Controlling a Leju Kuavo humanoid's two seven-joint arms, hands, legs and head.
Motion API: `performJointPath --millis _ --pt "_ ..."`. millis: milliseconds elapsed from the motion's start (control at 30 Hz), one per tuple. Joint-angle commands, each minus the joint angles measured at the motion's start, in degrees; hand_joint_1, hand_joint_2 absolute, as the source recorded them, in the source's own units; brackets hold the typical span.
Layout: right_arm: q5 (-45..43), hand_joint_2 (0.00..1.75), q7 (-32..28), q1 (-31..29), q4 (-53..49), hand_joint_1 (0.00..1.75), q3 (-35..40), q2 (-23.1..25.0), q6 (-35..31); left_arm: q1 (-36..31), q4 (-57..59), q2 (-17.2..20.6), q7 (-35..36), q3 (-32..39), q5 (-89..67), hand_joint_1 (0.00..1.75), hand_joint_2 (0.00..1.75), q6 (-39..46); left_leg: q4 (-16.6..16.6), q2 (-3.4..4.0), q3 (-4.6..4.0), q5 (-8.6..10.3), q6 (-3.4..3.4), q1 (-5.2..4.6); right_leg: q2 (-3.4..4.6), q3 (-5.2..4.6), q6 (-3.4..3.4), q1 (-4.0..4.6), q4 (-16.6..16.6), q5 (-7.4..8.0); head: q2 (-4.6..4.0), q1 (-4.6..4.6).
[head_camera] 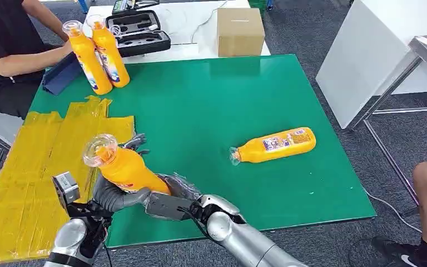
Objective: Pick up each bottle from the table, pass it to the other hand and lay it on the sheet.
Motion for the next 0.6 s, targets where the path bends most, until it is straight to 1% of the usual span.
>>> performJointPath --millis 33,167,200,267,300,400,433,500,533,600 --pt "0.81 1.75 0.19 -1.41 4.64 1.75 6.57 0.68 0.77 -4.49 5.63 -0.33 -0.56 -2.65 -0.53 1.75 1.75 -1.56 -0.02 -0.15 0.25 -0.06 -0.06 0.05 -0.24 0.30 -0.10 0.07 -0.03 -0.10 0.00 0.00" --pt "0.73 1.75 0.14 -1.52 4.66 1.75 6.21 0.30 0.66 -4.48 6.25 -0.17 -0.82 -2.72 0.19 1.75 1.75 -2.57 -0.03 -0.13 0.13 -0.01 -0.04 0.02 -0.18 0.18 -0.07 0.04 -0.03 -0.05 0.00 0.00" --pt "0.69 1.75 0.14 -1.50 4.70 1.75 5.96 0.19 0.57 -4.50 6.42 -0.07 -0.95 -2.77 0.56 1.75 1.75 -3.06 -0.01 -0.15 0.27 -0.06 -0.07 0.04 -0.24 0.32 -0.11 0.06 -0.02 -0.10 0.00 0.00" --pt "0.69 1.75 0.14 -1.47 4.81 1.75 5.61 -0.02 0.44 -4.49 6.59 0.04 -1.02 -2.70 1.03 1.75 1.75 -3.50 -0.03 -0.13 0.11 0.00 -0.04 0.03 -0.17 0.15 -0.07 0.04 -0.03 -0.04 0.00 0.00" --pt "0.69 1.75 0.13 -1.50 4.86 1.75 5.50 -0.18 0.42 -4.47 6.61 0.09 -1.03 -2.68 1.10 1.75 1.75 -3.57 -0.02 -0.17 0.21 -0.04 -0.06 0.03 -0.25 0.27 -0.10 0.06 -0.02 -0.08 0.00 -0.02" --pt "0.69 1.75 0.13 -1.50 4.86 1.75 5.50 -0.18 0.42 -4.47 6.61 0.09 -1.03 -2.68 1.10 1.75 1.75 -3.57 -0.03 -0.11 0.08 0.01 -0.03 0.01 -0.14 0.11 -0.05 0.02 -0.03 -0.03 0.00 -0.02" --pt "0.69 1.75 0.13 -1.50 4.86 1.75 5.50 -0.18 0.42 -4.47 6.61 0.09 -1.03 -2.68 1.10 1.75 1.75 -3.57 -0.03 -0.14 0.22 -0.04 -0.05 0.03 -0.21 0.27 -0.09 0.05 -0.03 -0.08 0.00 0.00" --pt "0.69 1.75 0.13 -1.50 4.86 1.75 5.50 -0.18 0.42 -4.47 6.61 0.09 -1.03 -2.68 1.10 1.75 1.75 -3.57 -0.03 -0.12 0.14 -0.01 -0.04 0.02 -0.18 0.18 -0.06 0.03 -0.03 -0.05 0.00 -0.02" --pt "0.69 1.75 0.13 -1.50 4.86 1.75 5.50 -0.18 0.42 -4.47 6.61 0.09 -1.03 -2.68 1.10 1.75 1.75 -3.57 -0.02 -0.15 0.24 -0.05 -0.05 0.04 -0.23 0.29 -0.09 0.06 -0.03 -0.09 0.00 0.00" --pt "1.36 1.75 0.25 -1.38 4.24 1.75 4.56 -0.61 -1.60 -4.19 6.18 0.45 -1.10 -2.33 1.60 1.75 1.75 -3.80 -0.03 -0.13 0.13 -0.01 -0.03 0.02 -0.18 0.17 -0.07 0.03 -0.03 -0.05 0.00 0.00"
